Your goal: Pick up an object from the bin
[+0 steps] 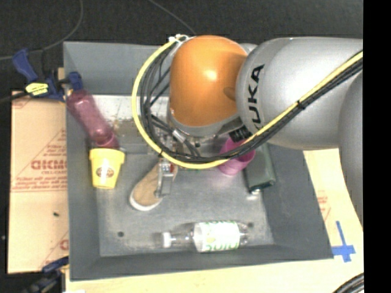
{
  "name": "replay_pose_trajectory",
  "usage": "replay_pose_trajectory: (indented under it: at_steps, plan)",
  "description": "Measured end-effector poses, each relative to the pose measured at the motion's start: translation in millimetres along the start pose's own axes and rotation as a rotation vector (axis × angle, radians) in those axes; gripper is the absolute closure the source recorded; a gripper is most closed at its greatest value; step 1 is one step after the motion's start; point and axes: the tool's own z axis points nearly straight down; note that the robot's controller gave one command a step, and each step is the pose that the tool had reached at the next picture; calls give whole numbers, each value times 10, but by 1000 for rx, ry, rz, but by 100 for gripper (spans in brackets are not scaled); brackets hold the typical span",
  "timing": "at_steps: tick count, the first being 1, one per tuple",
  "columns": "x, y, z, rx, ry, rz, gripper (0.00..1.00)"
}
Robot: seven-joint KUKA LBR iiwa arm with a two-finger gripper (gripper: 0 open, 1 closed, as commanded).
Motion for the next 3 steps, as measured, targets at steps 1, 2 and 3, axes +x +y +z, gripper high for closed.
replay_pose_trajectory:
  at_steps: [1,2,3]
  plan:
    - [-14,-10,-50,-2,-8,4,0]
    - [-232,-325,922,1,-9,-145,0]
    - [-506,-518,1639,-1,-12,-275,0]
